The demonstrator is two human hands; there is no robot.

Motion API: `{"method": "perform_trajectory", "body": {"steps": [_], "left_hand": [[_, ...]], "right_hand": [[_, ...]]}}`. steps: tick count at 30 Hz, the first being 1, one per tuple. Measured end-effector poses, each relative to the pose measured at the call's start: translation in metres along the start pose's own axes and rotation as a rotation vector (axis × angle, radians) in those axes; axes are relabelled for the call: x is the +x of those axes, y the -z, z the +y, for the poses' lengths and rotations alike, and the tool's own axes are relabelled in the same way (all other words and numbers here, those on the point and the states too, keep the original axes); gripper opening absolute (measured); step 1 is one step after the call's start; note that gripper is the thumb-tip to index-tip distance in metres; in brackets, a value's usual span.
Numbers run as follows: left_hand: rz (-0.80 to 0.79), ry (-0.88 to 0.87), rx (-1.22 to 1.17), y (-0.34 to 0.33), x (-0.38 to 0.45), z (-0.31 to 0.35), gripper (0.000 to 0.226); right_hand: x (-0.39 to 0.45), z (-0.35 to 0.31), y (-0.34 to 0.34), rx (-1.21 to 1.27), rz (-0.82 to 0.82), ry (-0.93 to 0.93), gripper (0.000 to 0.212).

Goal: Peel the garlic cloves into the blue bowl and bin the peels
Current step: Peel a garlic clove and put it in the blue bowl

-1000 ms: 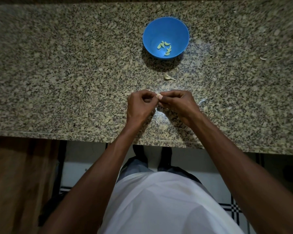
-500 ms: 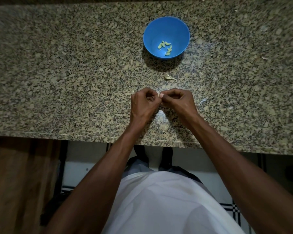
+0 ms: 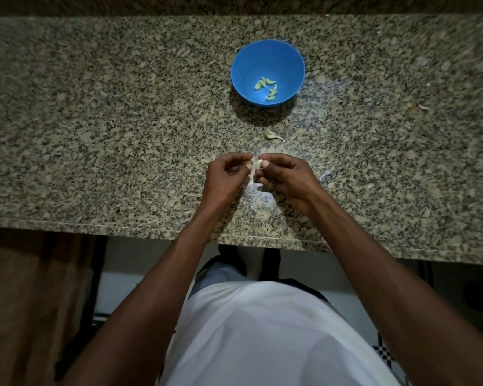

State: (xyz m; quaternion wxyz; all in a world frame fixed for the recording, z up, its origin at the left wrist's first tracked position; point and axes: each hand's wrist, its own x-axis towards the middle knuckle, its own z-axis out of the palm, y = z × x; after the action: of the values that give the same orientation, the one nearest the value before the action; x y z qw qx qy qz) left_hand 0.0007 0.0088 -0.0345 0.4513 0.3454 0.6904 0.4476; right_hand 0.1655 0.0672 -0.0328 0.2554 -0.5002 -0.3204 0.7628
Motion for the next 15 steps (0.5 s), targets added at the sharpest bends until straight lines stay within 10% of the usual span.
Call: {"method": "perform_trajectory", "body": {"steps": [15], "left_hand": [[-0.208,0.036,-0.167,0.016,0.026,0.006,0.018]], "right_hand": [[0.003,-0.012,-0.021,-0.218,0.145,0.22,0.032]]}}
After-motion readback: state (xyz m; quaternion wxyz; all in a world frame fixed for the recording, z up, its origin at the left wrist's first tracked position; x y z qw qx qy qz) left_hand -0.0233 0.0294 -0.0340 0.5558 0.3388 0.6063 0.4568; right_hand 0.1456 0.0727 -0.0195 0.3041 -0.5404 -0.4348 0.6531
